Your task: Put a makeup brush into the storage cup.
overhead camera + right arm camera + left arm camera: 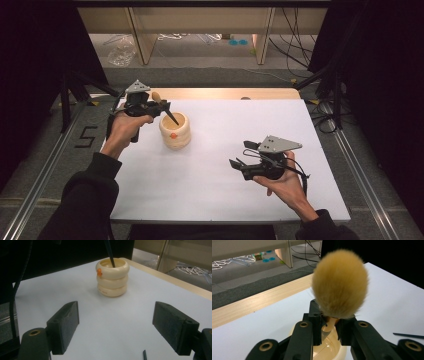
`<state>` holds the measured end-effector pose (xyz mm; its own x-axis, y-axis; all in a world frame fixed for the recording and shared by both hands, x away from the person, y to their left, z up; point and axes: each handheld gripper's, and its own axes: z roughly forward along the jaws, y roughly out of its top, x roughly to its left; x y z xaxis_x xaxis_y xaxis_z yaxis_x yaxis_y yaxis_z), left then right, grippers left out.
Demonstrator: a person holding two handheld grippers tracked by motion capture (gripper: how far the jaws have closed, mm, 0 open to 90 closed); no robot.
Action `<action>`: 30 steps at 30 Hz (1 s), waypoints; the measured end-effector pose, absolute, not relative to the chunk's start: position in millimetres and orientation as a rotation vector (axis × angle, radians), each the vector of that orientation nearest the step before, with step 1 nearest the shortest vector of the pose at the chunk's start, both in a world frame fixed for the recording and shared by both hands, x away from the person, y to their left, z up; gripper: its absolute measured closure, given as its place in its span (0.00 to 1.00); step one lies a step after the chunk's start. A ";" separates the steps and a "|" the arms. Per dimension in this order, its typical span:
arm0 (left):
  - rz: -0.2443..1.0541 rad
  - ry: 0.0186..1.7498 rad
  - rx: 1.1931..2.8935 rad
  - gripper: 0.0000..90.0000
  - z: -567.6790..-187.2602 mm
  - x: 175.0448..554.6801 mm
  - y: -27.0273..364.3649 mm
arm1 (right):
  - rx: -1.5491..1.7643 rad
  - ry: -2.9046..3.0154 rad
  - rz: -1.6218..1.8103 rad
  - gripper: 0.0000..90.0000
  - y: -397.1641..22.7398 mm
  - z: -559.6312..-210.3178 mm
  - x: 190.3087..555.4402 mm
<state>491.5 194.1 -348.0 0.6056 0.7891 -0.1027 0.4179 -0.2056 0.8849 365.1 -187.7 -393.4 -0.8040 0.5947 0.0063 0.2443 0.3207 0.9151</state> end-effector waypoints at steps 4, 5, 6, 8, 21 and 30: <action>0.464 0.976 1.845 0.85 -349.1 493.1 193.4 | 0.749 2.262 1.478 0.25 -187.6 -393.4 365.2; 0.462 0.976 1.848 0.85 -349.5 493.3 193.1 | 0.749 2.262 1.477 0.25 -187.6 -393.5 365.2; 0.463 0.978 1.851 0.85 -350.3 493.8 192.6 | 0.749 2.263 1.477 0.25 -187.7 -393.5 365.2; 0.459 0.976 1.857 0.85 -351.6 494.7 191.9 | 0.749 2.263 1.477 0.25 -187.7 -393.6 365.3; 0.451 0.975 1.871 0.85 -357.9 497.0 187.7 | 0.744 2.256 1.485 0.25 -188.2 -393.4 365.5; 0.424 1.012 1.862 0.85 -369.7 499.3 192.0 | 0.748 2.261 1.480 0.25 -187.7 -393.6 365.1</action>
